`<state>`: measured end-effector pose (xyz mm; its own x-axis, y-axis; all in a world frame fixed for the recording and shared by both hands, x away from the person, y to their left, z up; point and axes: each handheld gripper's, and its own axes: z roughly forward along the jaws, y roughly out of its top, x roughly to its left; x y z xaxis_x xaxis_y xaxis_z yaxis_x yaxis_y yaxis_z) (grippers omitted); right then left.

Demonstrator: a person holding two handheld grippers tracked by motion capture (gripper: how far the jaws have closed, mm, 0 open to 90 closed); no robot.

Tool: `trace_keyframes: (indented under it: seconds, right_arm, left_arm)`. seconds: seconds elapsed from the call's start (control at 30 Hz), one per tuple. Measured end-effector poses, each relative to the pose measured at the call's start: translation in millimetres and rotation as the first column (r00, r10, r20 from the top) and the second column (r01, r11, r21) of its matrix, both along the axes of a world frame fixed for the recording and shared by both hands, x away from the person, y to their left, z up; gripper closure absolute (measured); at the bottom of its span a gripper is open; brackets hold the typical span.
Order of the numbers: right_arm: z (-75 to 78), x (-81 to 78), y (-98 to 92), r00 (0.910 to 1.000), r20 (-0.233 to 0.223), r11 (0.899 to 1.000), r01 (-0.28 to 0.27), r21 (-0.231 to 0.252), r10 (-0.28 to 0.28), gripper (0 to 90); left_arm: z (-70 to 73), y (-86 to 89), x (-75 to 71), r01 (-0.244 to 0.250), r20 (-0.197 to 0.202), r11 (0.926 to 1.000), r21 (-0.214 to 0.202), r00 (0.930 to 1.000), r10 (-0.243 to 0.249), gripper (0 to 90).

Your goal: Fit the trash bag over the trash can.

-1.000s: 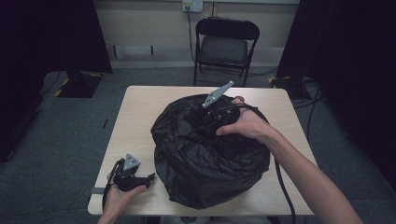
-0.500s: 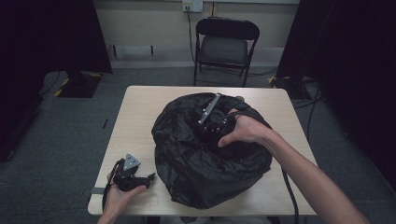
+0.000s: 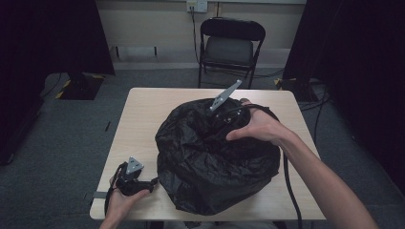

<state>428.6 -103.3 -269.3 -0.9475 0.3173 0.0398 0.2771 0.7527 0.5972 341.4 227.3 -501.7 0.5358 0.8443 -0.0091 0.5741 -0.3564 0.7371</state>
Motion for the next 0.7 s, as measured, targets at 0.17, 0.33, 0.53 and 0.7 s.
trace_keyframes:
  seconds: [0.17,0.33,0.53,0.7]
  right_arm:
    - [21.4,-6.2,-15.4,0.9984,0.055,0.989,0.003,0.15,-0.012,41.5]
    - [33.2,-25.7,-22.2,0.9937,0.091,0.967,-0.086,0.241,0.066,49.6]
    - [37.4,-44.3,-29.5,0.9967,0.069,0.97,-0.057,0.237,0.042,44.1]
    - [40.4,-56.6,-33.3,0.9912,0.099,0.956,-0.112,0.27,0.088,50.4]
  left_arm:
    - [0.0,0.0,0.0,0.0,0.0,1.0,0.0,1.0,0.0,14.7]
    - [0.0,0.1,0.1,0.0,0.0,1.0,0.002,1.0,0.0,14.7]
    - [0.0,0.1,0.1,0.001,0.001,1.0,0.001,1.0,-0.001,14.7]
    - [0.0,0.1,0.1,0.001,0.001,1.0,0.002,1.0,-0.001,14.7]
